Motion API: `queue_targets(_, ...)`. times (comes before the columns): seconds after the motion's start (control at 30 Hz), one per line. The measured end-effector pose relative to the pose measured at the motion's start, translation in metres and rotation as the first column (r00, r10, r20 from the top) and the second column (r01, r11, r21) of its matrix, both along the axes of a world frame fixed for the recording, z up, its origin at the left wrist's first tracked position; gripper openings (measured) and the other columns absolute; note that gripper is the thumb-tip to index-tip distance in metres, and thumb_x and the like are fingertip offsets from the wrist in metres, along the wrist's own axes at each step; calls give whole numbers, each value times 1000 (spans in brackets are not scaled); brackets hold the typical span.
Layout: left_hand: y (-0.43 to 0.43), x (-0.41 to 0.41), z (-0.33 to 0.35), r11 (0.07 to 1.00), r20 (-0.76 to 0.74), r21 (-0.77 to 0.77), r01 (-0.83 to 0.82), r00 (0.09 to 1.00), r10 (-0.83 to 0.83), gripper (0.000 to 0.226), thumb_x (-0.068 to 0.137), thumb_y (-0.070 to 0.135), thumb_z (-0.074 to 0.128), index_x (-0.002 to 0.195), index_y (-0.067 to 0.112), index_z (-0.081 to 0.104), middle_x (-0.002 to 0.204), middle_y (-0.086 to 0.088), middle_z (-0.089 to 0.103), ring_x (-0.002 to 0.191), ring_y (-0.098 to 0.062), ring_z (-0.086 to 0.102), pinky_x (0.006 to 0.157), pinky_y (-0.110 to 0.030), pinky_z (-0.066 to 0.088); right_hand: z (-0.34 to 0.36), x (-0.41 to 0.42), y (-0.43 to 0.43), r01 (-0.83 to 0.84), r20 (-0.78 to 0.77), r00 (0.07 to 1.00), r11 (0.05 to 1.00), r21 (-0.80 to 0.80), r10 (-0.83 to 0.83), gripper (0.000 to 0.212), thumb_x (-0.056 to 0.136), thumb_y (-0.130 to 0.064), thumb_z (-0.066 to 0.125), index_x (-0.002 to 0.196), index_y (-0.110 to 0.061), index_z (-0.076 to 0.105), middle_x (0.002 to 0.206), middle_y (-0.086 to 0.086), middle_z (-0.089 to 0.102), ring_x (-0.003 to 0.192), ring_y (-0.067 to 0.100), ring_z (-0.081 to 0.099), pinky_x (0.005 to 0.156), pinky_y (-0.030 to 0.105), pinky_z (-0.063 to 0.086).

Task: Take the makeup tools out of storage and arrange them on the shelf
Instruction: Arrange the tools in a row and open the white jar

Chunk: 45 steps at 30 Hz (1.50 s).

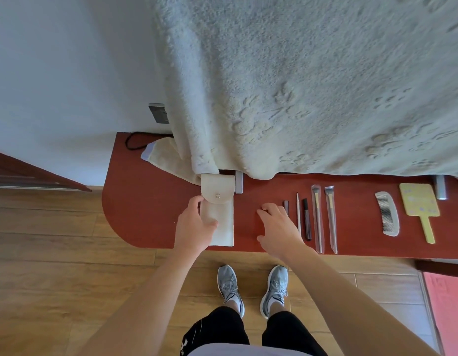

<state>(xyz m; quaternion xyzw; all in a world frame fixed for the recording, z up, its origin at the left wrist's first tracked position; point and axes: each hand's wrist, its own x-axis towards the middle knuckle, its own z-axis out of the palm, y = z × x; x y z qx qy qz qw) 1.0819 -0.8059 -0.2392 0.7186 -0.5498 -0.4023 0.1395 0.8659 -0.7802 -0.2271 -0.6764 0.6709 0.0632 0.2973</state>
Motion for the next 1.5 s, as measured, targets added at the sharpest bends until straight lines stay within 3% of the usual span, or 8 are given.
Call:
queue_targets(0.13, 0, 0, 5, 996, -96, 53, -67, 993, 72, 55, 81, 9, 67, 125, 32, 45, 89, -1, 63, 70, -27, 67, 53, -47, 56, -2, -1, 2, 11, 15, 1000, 1000, -15, -11, 69, 87, -25, 66, 148, -17, 35, 152, -4, 27, 140, 18, 23, 106, 31, 41)
queue_targets(0.33, 7, -2, 4, 996, -66, 48, -72, 995, 75, 53, 81, 14, 68, 125, 34, 45, 95, 7, 63, 72, -14, 66, 59, -43, 59, -3, -3, 3, 15, 37, 999, 1000, -14, -15, 70, 89, -26, 66, 149, -18, 32, 153, -5, 26, 141, 18, 21, 109, 33, 39)
queue_targets(0.47, 12, -8, 6, 994, -66, 42, -98, 993, 100, 52, 81, 12, 66, 125, 33, 46, 90, 4, 64, 68, -17, 66, 56, -44, 58, -4, -5, 4, 10, 47, 999, 1000, -15, -10, 70, 89, -26, 65, 150, -17, 32, 153, -5, 25, 141, 18, 21, 110, 33, 38)
queue_targets(0.6, 18, -13, 10, 989, -123, 43, -141, 982, 146, 52, 82, 7, 67, 124, 31, 48, 91, 0, 66, 69, -16, 66, 52, -28, 55, -3, -6, 4, 4, 56, 998, 1000, -20, -3, 69, 90, -25, 65, 150, -17, 32, 153, -4, 25, 141, 18, 21, 110, 33, 38)
queue_targets(0.7, 25, -16, 15, 986, -175, 30, -165, 970, 168, 53, 81, 6, 69, 121, 34, 48, 92, 1, 69, 71, -15, 67, 56, -24, 54, -4, -7, 4, -4, 56, 998, 1000, -30, 6, 69, 90, -26, 65, 149, -18, 32, 153, -4, 25, 141, 19, 22, 111, 33, 37)
queue_targets(0.83, 35, -17, 20, 977, -234, 32, -209, 949, 211, 53, 80, 5, 70, 118, 36, 49, 89, 5, 72, 77, -14, 70, 70, -36, 59, -4, -8, 5, -15, 61, 998, 999, -42, 18, 68, 90, -28, 66, 149, -17, 33, 153, -2, 26, 141, 20, 22, 111, 33, 36)
queue_targets(1.2, 29, -53, 21, 978, -308, 70, -199, 928, 211, 54, 79, 5, 69, 119, 36, 51, 90, 5, 71, 76, -14, 69, 65, -34, 60, 7, -31, 6, 37, 156, 988, 994, -105, -20, 64, 91, -22, 62, 148, -16, 35, 148, -2, 35, 137, 20, 28, 113, 33, 29)
queue_targets(1.5, 27, -95, 8, 987, -295, 85, -138, 942, 158, 54, 81, 7, 70, 123, 34, 50, 98, 3, 68, 83, -14, 68, 56, -18, 51, 24, -83, 14, 126, 132, 986, 981, -149, -107, 64, 90, -28, 63, 147, -20, 36, 149, -5, 35, 139, 15, 28, 114, 31, 27)
